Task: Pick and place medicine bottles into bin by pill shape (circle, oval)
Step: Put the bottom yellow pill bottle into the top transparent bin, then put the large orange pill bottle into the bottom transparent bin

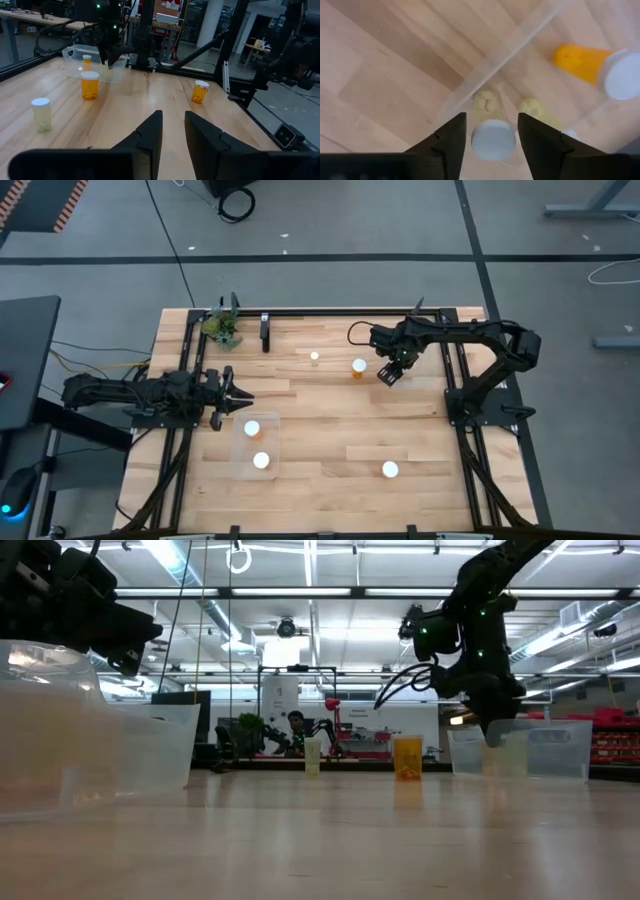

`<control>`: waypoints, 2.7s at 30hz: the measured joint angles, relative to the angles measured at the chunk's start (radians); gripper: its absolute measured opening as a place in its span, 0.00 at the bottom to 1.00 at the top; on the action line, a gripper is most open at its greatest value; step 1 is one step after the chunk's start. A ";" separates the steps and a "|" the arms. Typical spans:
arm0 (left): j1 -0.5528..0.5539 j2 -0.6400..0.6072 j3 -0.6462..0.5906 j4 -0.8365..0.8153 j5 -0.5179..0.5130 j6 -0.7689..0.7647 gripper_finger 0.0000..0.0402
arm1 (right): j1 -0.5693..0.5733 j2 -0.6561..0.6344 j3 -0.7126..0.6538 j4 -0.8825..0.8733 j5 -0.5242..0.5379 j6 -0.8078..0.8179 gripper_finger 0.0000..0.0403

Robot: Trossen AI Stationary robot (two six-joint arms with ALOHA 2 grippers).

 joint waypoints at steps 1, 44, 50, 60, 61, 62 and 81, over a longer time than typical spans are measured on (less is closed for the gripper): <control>0.000 0.000 0.000 0.000 0.000 0.000 0.23 | 0.000 0.000 0.011 -0.009 0.000 0.000 0.47; 0.000 0.000 0.000 0.000 0.000 0.000 0.20 | 0.255 -0.001 0.265 0.304 0.097 -0.155 0.48; 0.000 0.000 0.000 0.000 0.000 -0.010 0.21 | 0.320 -0.001 0.264 0.322 0.186 -0.161 0.48; 0.000 0.000 0.000 0.031 0.000 -0.132 0.22 | 0.387 -0.003 0.246 0.372 0.231 -0.141 0.48; 0.000 0.000 0.000 0.031 0.000 -0.132 0.22 | 0.393 -0.003 0.231 0.403 0.236 -0.139 0.48; 0.000 0.000 0.000 0.031 0.000 -0.132 0.22 | 0.398 -0.003 0.216 0.427 0.236 -0.133 0.48; 0.002 0.000 0.000 0.030 -0.176 -0.100 0.20 | 0.473 0.004 0.146 0.592 0.209 0.025 0.48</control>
